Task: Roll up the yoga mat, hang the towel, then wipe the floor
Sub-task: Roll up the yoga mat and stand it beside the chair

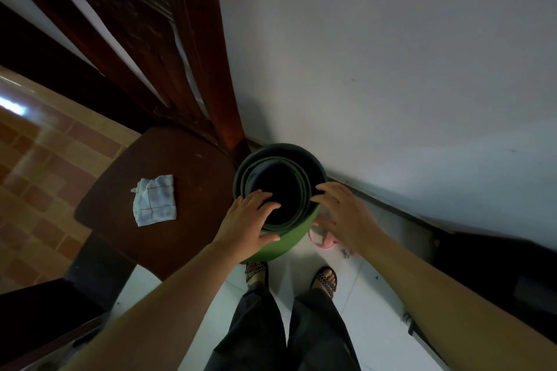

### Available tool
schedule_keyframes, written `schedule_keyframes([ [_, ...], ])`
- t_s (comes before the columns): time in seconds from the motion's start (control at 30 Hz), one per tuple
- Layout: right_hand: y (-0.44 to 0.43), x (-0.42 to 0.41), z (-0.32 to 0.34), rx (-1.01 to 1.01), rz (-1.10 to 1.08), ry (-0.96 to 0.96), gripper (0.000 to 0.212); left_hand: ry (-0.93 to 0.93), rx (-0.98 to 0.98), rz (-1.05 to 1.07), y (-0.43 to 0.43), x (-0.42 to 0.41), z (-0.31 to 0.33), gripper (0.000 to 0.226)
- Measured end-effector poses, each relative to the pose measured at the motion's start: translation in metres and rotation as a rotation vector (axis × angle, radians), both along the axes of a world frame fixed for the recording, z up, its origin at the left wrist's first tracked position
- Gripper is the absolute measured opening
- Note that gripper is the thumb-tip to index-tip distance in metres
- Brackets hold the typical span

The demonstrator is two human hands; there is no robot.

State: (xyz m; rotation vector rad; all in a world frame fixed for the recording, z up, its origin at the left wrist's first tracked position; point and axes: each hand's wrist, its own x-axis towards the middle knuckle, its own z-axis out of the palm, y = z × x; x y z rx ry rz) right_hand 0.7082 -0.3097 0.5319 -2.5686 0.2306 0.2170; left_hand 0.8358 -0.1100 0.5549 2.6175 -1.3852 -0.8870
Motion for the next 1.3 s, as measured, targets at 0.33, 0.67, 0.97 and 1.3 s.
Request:
schedule_keyframes([
  [0.33, 0.014, -0.029, 0.082, 0.137, -0.128, 0.14, 0.058, -0.011, -0.096, 0.07, -0.006, -0.013, 0.078, 0.053],
  [0.67, 0.044, -0.073, 0.229, 0.116, -0.32, 0.132, 0.055, -0.05, -0.278, -0.064, -0.008, -0.032, 0.193, 0.057],
  [0.97, 0.126, -0.099, 0.284, 0.108, -0.551, 0.207, 0.054, 0.038, -0.37, -0.202, 0.042, -0.016, 0.235, 0.069],
  [1.3, 0.248, -0.146, 0.3, 0.182, -1.053, 0.192, 0.055, 0.119, -0.296, -0.577, 0.081, -0.022, 0.246, 0.052],
])
